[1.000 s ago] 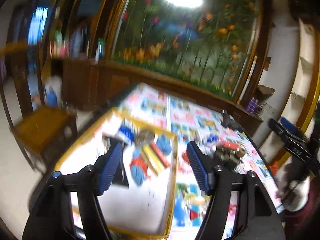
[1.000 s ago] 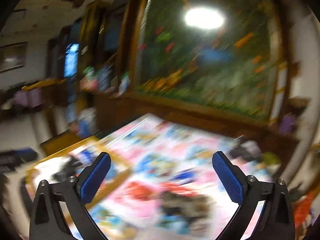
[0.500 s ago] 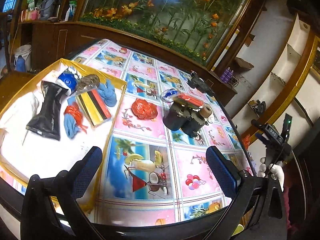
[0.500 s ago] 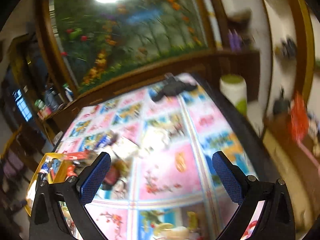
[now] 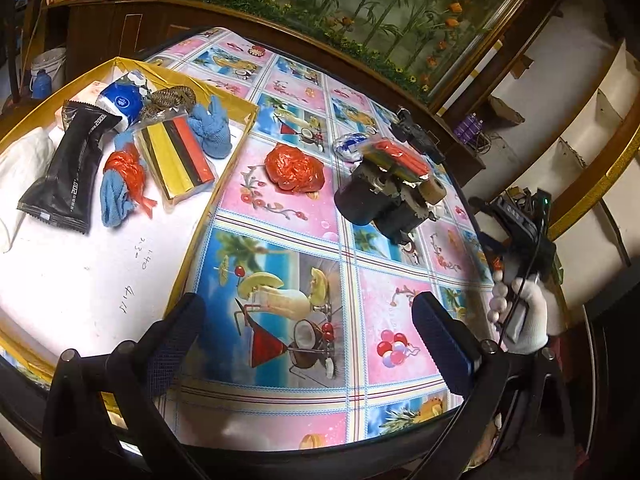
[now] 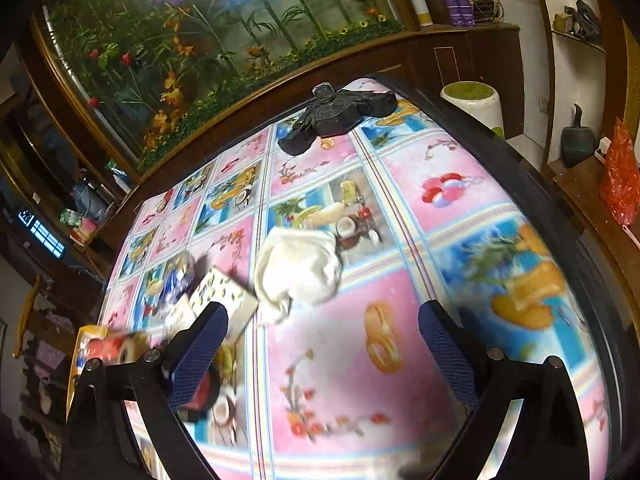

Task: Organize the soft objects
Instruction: 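Withdraw both open tools from the tray back over the table, then grasp the cream cloth with the right tool while the left grasps the red plastic bag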

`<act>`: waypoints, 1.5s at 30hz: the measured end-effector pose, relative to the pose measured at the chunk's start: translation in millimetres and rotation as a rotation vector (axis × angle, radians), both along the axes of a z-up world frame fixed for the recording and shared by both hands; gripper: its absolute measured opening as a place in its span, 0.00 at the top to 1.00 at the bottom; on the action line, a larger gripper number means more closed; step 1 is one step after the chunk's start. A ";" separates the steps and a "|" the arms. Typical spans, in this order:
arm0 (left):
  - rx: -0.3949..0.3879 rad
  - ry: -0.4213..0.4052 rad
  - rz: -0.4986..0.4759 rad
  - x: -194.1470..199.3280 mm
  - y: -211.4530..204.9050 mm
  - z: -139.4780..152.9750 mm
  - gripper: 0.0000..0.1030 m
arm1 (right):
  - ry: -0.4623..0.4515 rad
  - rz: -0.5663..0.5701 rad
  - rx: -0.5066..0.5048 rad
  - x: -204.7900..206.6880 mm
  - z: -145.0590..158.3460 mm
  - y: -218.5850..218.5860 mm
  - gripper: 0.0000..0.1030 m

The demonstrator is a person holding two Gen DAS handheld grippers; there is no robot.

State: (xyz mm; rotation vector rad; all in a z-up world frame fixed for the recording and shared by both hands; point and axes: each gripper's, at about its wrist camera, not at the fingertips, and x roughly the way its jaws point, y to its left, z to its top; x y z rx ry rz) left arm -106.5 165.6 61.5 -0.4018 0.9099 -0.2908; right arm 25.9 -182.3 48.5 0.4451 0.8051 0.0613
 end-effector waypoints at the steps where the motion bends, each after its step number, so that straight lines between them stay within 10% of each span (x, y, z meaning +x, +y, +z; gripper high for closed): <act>1: 0.010 0.002 0.000 2.4 -0.4 -0.6 0.00 | 0.006 0.001 -0.009 11.0 -0.8 4.6 0.06; 15: 0.232 -0.025 -0.008 59.5 -23.1 8.7 0.00 | 0.042 0.114 -0.017 79.5 -39.9 39.3 0.10; 20: 0.325 -0.034 -0.077 102.8 -49.0 2.4 0.00 | 0.044 0.139 0.009 79.8 -48.5 36.1 0.63; 27: 0.620 -0.062 -0.297 148.8 -87.4 -18.5 0.00 | 0.045 0.132 0.036 72.6 -50.2 30.5 0.63; 37: 0.685 0.029 -0.453 186.5 -102.3 -55.5 0.00 | 0.041 0.132 0.032 68.1 -47.2 33.9 0.63; 39: 0.653 0.029 -0.449 183.4 -105.5 -54.6 0.08 | 0.040 0.133 0.030 68.4 -46.8 34.9 0.63; 41: 0.568 0.047 -0.464 181.1 -106.6 -50.3 0.52 | 0.040 0.133 0.029 68.0 -46.6 35.5 0.63; 45: 0.594 0.025 -0.420 170.4 -111.9 -44.8 0.52 | 0.045 0.136 0.095 67.9 -48.2 29.9 0.63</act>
